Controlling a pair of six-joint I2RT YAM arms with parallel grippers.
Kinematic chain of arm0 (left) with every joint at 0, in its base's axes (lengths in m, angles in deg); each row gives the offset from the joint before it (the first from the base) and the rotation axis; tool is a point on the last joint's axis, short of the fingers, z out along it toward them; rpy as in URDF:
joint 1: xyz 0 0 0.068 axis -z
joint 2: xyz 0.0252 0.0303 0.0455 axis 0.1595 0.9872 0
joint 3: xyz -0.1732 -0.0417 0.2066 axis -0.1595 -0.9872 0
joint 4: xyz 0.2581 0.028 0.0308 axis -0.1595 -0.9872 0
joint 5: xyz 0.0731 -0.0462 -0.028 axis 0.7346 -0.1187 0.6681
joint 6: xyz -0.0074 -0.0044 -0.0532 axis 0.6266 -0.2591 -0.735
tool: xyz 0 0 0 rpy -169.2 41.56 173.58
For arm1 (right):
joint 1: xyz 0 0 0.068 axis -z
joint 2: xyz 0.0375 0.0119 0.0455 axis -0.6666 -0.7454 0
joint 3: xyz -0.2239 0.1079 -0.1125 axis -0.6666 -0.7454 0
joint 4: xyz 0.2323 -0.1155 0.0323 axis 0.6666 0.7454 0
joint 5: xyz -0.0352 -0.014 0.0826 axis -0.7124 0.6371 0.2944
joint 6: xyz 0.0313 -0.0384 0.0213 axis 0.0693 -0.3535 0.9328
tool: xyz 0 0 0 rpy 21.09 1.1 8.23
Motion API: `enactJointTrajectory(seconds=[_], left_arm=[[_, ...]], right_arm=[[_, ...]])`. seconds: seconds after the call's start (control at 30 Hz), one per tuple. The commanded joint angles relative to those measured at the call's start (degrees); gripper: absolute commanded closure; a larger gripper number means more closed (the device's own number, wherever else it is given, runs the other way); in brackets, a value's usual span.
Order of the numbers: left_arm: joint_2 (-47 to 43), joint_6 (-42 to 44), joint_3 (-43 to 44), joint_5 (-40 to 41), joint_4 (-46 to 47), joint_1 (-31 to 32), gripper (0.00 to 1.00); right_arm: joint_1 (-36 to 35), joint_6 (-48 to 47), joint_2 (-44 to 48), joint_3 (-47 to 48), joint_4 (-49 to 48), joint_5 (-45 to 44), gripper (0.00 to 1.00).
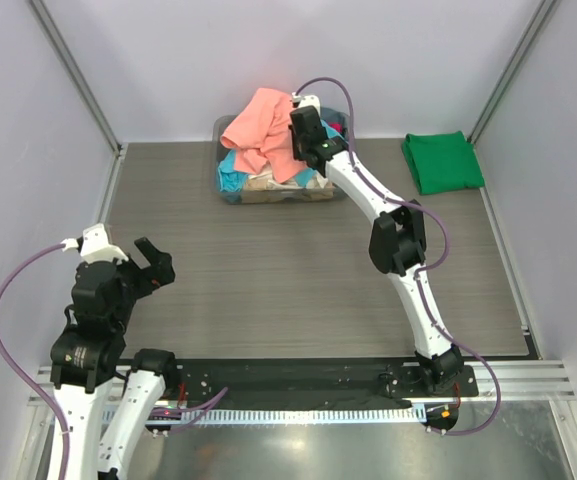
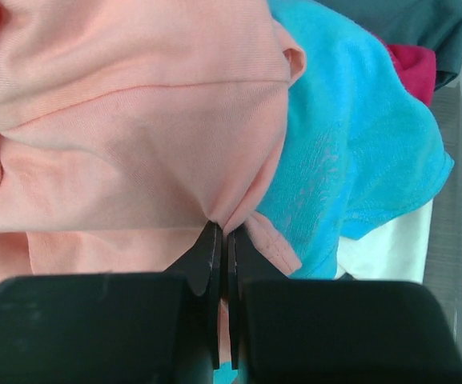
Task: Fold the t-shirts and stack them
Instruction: Grab the tshirt from the pile, then move the tshirt to the center of the board
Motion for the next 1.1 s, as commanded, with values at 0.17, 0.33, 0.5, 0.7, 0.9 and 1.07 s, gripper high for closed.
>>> enactJointTrajectory(seconds=[0.17, 0.33, 0.5, 0.7, 0.9, 1.07], left_arm=[[-0.66, 0.46, -0.26, 0.32, 2.47, -0.17, 0.0], [-0.49, 0.46, -0.26, 0.49, 2.56, -0.34, 0.0], [-0.4, 0.38, -0.26, 0.75, 2.47, -0.43, 0.0], [-0.4, 0.29, -0.26, 0.84, 2.39, -0.35, 0.0], [-0.49, 0.29, -0.26, 0.93, 2.47, -0.43, 0.0], [2.48, 0.29, 0.0, -0.21, 2.83, -0.35, 0.0]], right_arm=[[-0.39, -0.84, 10.28, 0.38, -1.47, 3.53, 0.99], [-2.75, -2.68, 18.02, 0.2, -1.12, 3.62, 0.99], [-6.71, -5.67, 30.91, -0.06, 0.11, 3.27, 0.99], [-10.5, -9.1, 47.27, -9.79, 0.11, -1.38, 0.99], [-10.41, -6.04, 66.53, -36.32, -0.16, -15.6, 0.8], [-1.39, 8.54, 74.27, -53.46, 11.69, -25.42, 0.0]])
